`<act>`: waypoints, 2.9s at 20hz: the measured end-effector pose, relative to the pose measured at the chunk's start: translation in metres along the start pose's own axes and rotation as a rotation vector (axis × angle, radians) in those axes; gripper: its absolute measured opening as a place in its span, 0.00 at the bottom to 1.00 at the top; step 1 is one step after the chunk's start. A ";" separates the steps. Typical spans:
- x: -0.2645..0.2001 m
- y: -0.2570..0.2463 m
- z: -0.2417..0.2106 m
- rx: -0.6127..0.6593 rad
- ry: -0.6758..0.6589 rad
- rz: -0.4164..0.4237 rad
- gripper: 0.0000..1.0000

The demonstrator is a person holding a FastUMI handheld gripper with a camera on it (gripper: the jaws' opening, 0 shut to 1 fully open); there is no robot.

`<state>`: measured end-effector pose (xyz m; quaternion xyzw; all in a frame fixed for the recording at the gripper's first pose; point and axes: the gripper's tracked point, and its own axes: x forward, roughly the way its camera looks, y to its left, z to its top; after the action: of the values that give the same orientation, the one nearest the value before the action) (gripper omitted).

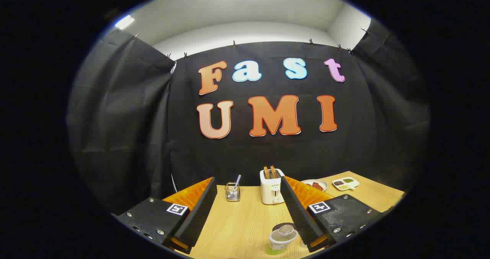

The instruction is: Take the bottle from table, then pour the juice into the cup, finally place the bottle on the coaster

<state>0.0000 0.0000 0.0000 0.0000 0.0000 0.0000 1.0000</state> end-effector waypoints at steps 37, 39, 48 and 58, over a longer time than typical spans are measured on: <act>0.006 -0.055 -0.125 -0.105 0.264 -0.169 0.99; 0.007 -0.054 -0.139 -0.088 0.284 -0.152 0.99; -0.003 -0.073 -0.192 -0.055 0.379 -0.190 0.99; -0.008 -0.073 -0.256 -0.072 0.505 -0.182 1.00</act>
<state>-0.0085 -0.0727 -0.2559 -0.0358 0.2494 -0.0900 0.9635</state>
